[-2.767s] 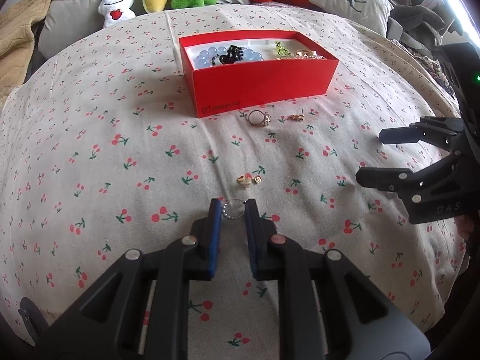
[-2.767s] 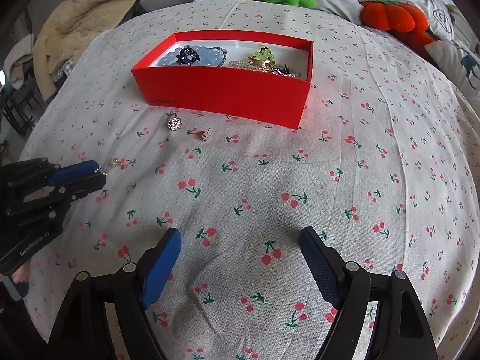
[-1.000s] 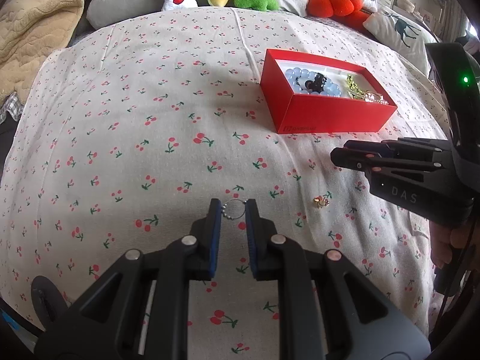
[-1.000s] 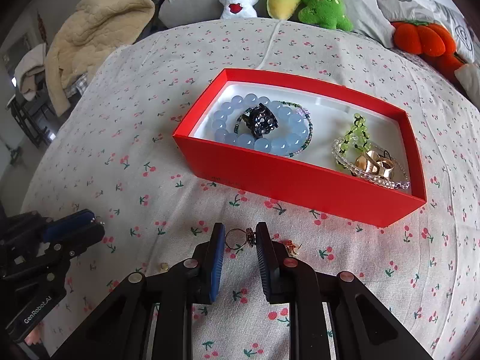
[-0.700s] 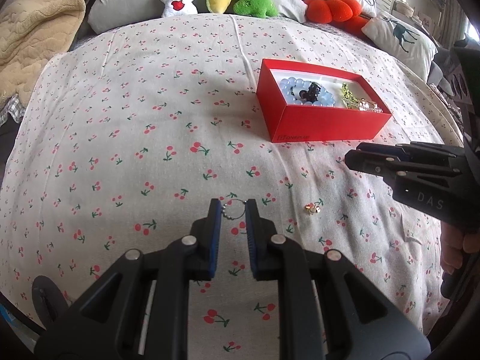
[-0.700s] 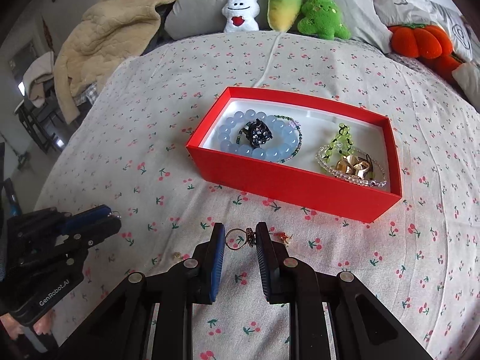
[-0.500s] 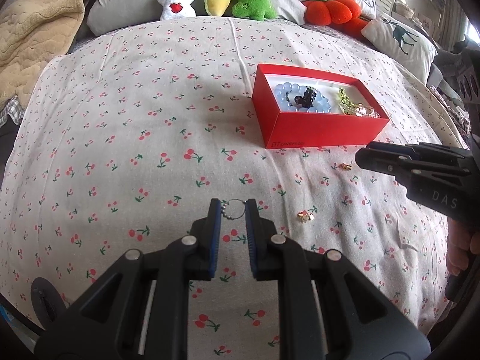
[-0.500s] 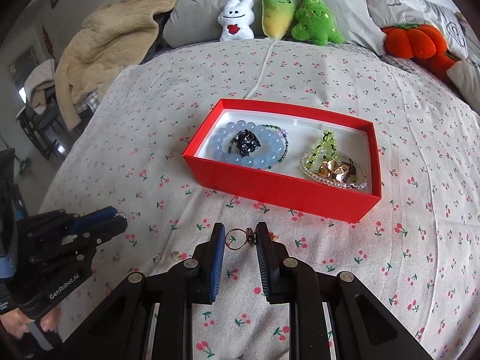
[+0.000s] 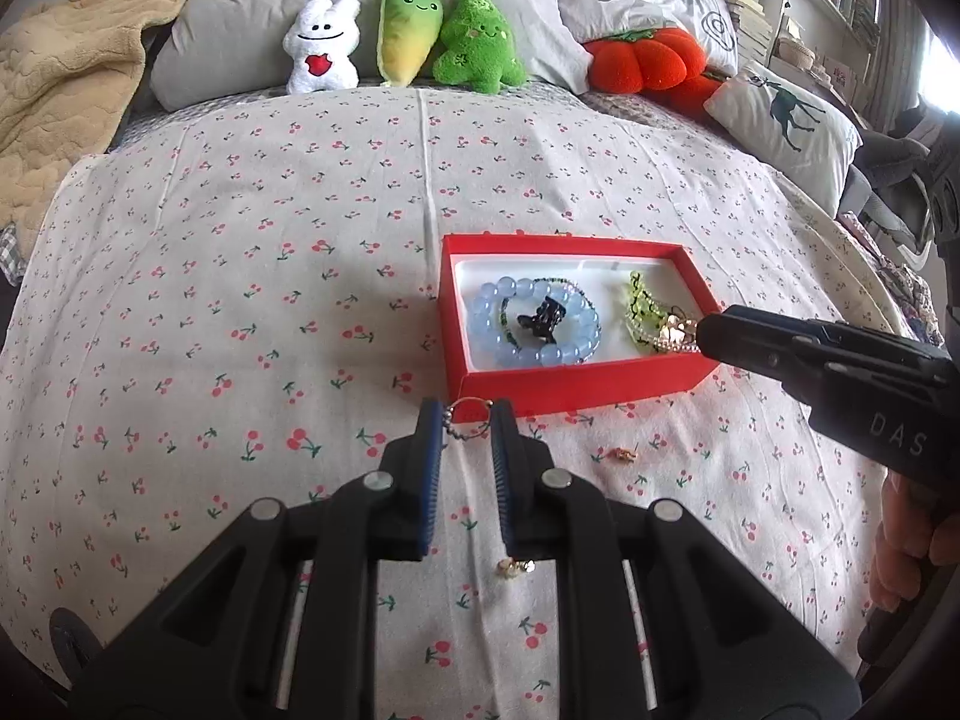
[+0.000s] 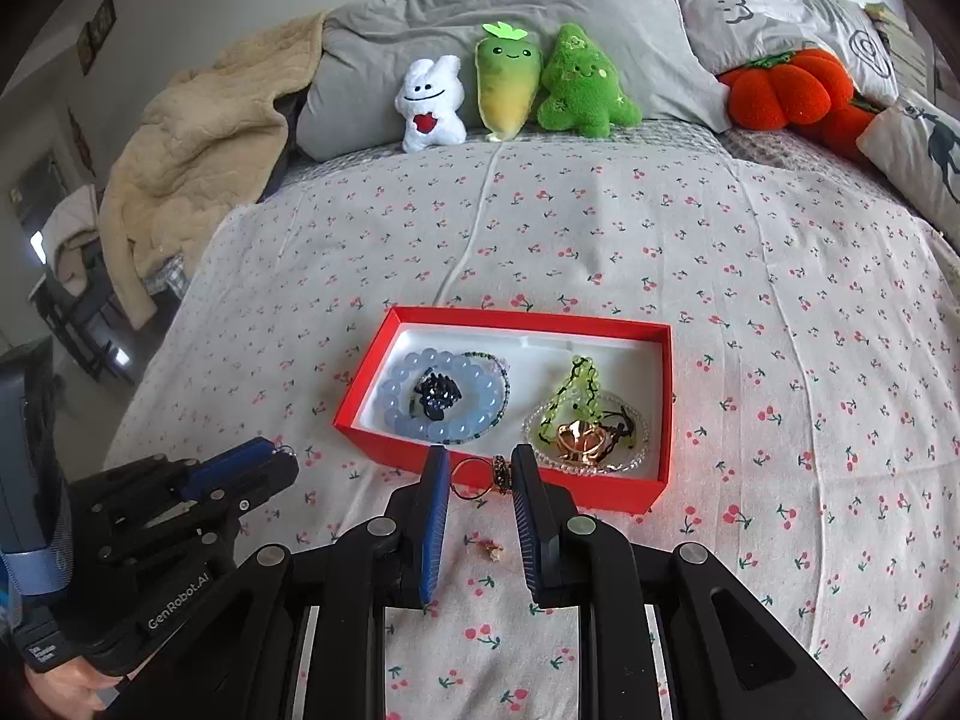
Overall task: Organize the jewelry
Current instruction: 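Carry both rings into the red box and open both tools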
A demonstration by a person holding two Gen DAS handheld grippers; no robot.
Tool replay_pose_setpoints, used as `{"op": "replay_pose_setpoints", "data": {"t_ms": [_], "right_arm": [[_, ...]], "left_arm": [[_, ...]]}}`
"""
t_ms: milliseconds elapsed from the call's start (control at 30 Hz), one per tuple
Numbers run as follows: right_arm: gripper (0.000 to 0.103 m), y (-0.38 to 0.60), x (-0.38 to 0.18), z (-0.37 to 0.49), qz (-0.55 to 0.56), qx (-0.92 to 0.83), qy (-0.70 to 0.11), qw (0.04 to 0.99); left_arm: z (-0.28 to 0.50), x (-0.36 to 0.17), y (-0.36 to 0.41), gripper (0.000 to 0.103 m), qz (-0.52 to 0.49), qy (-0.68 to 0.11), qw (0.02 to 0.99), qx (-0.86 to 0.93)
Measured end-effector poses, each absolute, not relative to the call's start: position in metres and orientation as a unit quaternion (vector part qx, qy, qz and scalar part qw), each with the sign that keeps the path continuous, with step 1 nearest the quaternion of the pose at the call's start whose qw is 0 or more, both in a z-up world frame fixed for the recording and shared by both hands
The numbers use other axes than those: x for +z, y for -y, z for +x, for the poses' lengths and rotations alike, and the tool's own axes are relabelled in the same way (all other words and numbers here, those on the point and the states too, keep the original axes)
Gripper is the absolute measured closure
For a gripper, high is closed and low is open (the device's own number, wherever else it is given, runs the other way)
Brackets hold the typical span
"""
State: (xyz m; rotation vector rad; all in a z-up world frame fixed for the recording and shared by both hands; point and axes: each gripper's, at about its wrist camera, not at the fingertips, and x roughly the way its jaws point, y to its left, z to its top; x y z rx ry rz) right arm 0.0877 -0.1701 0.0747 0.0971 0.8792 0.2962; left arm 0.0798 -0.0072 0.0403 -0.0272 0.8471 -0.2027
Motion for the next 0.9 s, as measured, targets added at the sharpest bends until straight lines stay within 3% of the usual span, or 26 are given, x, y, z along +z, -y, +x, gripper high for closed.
{"op": "replay_pose_setpoints", "data": {"t_ms": [667,900], "right_arm": [[0.082,0.188,0.055,0.127,0.079,0.123,-0.454,0.879],[0.082,0.182,0.051,0.134,0.077,0.123,-0.459,0.876]], "left_arm": [[0.132,0.026,0.037,0.085,-0.021,-0.396,0.908,-0.131],[0.126,0.035,0.026,0.072,-0.030,-0.396,0.909,-0.127]]}}
